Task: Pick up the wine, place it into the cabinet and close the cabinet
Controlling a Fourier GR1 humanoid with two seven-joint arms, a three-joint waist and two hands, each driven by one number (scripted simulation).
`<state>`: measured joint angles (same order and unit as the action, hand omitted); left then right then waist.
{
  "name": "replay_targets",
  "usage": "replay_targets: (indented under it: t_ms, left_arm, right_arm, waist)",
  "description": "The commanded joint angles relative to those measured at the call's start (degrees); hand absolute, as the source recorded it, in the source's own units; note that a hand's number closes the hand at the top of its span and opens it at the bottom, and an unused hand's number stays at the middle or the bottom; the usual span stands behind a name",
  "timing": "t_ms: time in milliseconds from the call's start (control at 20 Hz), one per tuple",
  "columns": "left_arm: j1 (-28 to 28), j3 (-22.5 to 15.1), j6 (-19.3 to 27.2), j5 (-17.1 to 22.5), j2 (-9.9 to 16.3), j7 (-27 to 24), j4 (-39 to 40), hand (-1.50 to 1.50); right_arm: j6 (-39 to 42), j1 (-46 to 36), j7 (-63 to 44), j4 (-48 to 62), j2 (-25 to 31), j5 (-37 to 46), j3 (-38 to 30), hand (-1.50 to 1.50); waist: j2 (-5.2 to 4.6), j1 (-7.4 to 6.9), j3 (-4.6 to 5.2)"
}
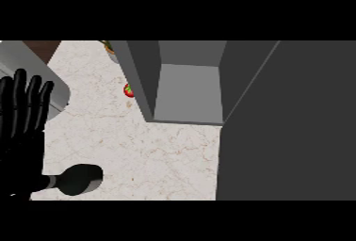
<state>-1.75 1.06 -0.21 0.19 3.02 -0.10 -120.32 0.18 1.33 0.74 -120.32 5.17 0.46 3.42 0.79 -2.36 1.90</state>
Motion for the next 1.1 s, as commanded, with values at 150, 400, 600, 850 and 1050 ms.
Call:
replay_targets:
  t_ms: [150, 400, 600, 850, 1050]
  left_arm:
    - [14.0, 7.2, -8.5, 8.3, 5.3, -7.6, -9.5, -1.5]
    - [23.3, 4.1, -13.1, 19.0, 4.2, 0.8, -14.5, -1.5]
    - [29.4, 4.2, -12.5, 21.0, 3.1, 4.2, -23.5, -1.5]
    - [31.3, 3.2, -12.4, 21.6, 3.6, 8.5, -28.4, -1.5]
    - [31.4, 6.4, -11.5, 24.7, 4.2, 9.8, -29.4, -1.5]
  right_arm:
    - [-1.1, 7.5, 1.3, -5.9, -0.9, 0.7, -0.4, -1.5]
    - [2.6, 9.9, -10.4, -13.5, -0.7, -7.6, 4.2, -1.5]
    - [1.8, 13.6, -14.6, -19.9, -0.8, -5.9, 7.9, -1.5]
    - [-1.7, 11.7, -22.9, -26.8, -2.1, -0.9, 14.9, -1.5]
    - [-2.4, 12.7, -24.8, -29.5, -2.1, -0.4, 16.4, -1.5]
  waist:
    - [-0.44, 1.72, -1.84]
    - [-0.23, 1.12, -1.81]
    - [-0.54, 1.9, -1.88]
    - [-0.48, 1.84, -1.86]
    - [-0.38, 1.93, -1.87]
